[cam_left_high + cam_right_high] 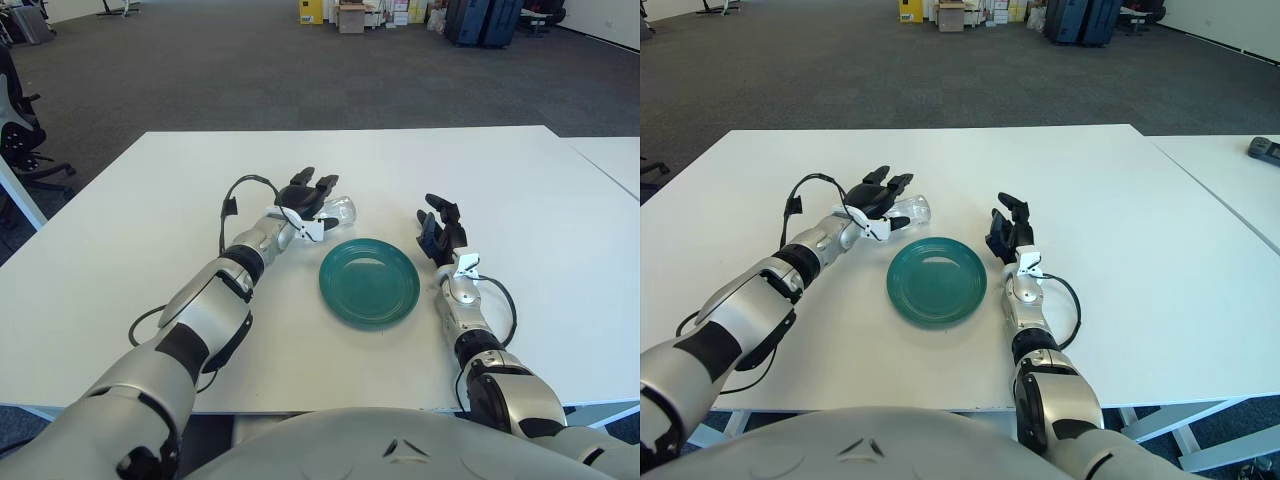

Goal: Put the bottle into the plate.

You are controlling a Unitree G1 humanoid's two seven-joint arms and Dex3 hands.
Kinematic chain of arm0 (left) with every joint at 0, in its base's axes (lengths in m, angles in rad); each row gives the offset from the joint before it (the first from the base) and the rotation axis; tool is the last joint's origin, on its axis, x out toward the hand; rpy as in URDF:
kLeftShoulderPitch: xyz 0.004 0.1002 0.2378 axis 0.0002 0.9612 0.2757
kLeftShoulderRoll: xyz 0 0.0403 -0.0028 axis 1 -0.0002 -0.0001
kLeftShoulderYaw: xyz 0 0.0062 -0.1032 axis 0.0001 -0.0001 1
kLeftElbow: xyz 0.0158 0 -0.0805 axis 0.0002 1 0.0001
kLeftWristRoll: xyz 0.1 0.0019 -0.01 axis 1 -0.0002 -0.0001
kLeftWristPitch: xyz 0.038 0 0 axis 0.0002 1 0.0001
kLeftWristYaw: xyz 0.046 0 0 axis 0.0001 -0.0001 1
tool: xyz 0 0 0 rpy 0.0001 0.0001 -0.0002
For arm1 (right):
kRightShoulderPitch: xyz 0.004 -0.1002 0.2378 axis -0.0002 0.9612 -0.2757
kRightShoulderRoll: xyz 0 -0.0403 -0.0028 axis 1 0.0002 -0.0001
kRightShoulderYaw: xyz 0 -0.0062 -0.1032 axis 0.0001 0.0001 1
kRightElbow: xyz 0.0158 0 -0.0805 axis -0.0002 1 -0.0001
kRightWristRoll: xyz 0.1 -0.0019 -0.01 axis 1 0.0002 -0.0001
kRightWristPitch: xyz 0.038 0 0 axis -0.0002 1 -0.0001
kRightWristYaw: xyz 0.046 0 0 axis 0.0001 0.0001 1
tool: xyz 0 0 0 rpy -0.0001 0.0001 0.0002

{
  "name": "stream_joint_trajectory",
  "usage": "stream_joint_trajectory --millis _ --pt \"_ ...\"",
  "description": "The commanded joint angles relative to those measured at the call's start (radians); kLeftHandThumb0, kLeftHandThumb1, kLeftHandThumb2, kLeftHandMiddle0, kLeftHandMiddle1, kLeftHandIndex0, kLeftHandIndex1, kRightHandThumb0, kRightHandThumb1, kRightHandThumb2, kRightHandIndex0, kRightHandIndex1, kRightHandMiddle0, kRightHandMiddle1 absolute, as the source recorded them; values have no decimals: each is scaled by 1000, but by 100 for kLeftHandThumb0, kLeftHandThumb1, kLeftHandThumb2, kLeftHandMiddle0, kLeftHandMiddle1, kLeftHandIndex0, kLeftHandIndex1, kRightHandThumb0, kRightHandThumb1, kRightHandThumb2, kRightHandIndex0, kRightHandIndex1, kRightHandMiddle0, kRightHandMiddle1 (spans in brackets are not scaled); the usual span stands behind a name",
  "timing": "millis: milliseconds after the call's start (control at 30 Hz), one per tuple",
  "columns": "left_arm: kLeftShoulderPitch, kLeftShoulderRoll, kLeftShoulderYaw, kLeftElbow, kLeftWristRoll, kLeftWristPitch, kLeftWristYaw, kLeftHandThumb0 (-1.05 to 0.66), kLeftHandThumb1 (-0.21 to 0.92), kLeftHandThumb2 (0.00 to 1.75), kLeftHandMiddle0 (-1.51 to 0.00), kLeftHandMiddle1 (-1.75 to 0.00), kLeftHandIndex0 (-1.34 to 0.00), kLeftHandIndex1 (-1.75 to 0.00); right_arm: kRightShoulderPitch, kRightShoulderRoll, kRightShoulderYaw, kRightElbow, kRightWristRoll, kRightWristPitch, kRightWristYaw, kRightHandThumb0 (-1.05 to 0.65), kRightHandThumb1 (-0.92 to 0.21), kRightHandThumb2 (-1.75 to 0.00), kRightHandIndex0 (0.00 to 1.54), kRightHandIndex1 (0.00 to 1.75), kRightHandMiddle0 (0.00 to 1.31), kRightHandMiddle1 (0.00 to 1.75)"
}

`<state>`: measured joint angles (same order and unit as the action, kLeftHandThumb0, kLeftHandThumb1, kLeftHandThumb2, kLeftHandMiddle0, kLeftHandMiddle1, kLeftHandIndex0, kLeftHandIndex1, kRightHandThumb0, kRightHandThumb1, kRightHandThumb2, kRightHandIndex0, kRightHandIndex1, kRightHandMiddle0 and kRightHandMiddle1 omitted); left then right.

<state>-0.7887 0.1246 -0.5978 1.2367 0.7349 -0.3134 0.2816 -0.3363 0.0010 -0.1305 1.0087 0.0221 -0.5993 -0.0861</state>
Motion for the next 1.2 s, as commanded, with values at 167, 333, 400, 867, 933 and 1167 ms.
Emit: stream_joint_trajectory --millis 167,333,400,867,933,1167 --pt "37 -9 18 14 -34 23 -52 -105 92 78 -27 -9 0 -55 63 19 -4 20 7 45 -6 -63 -92 -87 51 4 0 97" --pt "48 -13 26 14 -46 30 -65 -105 92 79 -30 -10 0 -58 71 19 -7 12 9 44 -7 -63 -92 -88 52 5 0 98" --pt "54 -14 31 16 -55 30 -69 -105 92 79 -31 -10 0 -59 72 20 -7 10 9 44 -8 -63 -92 -88 52 5 0 97" --pt "86 -14 59 19 -105 8 -99 -105 92 82 -42 -13 0 -75 87 18 -13 -4 17 39 3 -65 -92 -88 53 5 0 97" --pt "88 -15 58 21 -105 5 -99 -105 92 83 -44 -14 0 -76 88 18 -14 -6 18 40 4 -66 -92 -88 53 5 0 97" --pt "100 -17 53 25 -102 -6 -95 -105 92 83 -47 -17 0 -81 93 19 -18 -13 19 41 10 -66 -92 -88 52 5 0 95"
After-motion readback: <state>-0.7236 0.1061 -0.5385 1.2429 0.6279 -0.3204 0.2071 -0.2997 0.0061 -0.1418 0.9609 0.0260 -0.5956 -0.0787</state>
